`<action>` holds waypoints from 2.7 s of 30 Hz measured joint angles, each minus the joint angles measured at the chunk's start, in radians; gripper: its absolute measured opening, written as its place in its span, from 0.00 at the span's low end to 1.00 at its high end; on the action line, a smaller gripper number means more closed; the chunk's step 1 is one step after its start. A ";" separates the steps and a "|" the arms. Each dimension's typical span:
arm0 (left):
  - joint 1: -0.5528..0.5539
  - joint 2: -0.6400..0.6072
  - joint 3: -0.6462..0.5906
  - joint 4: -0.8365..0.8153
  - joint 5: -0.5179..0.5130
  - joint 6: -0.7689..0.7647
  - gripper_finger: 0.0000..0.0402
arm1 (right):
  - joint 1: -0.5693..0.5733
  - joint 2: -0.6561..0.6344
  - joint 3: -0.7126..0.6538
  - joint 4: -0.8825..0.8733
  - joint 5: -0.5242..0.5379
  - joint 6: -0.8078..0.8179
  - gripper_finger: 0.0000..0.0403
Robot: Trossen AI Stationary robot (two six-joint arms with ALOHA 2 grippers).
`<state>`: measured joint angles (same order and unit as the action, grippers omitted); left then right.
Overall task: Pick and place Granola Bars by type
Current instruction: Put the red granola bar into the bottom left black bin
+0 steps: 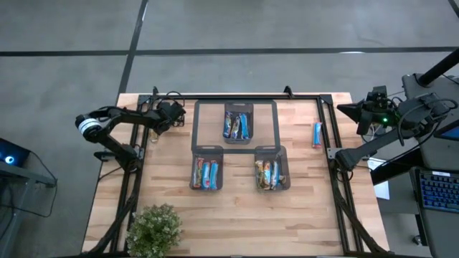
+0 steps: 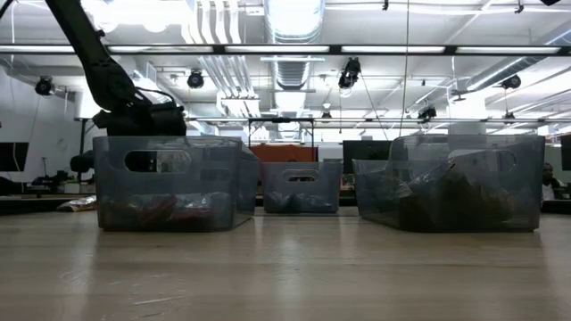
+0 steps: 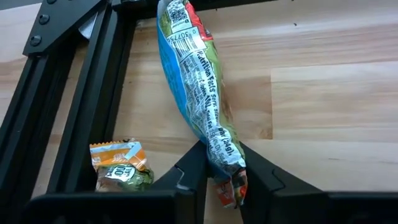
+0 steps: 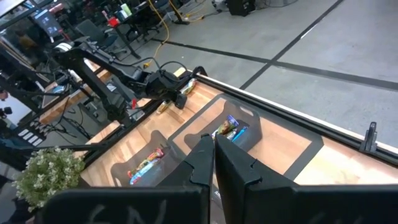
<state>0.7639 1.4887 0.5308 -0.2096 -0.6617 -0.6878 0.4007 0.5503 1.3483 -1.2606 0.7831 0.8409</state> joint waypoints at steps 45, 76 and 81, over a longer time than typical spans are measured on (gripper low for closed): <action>-0.141 -0.378 0.034 -0.135 0.087 -0.128 0.11 | 0.000 0.000 0.000 0.000 0.032 -0.018 0.02; -0.467 -0.579 0.310 -0.160 0.320 0.189 0.11 | 0.000 0.004 0.000 0.017 -0.008 -0.145 0.02; -0.527 -0.579 0.408 -0.262 0.340 0.214 0.11 | 0.000 0.027 0.000 0.017 -0.048 -0.150 0.02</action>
<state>0.2369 0.9096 0.9386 -0.4717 -0.3218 -0.4742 0.4007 0.5771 1.3483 -1.2434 0.7351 0.6906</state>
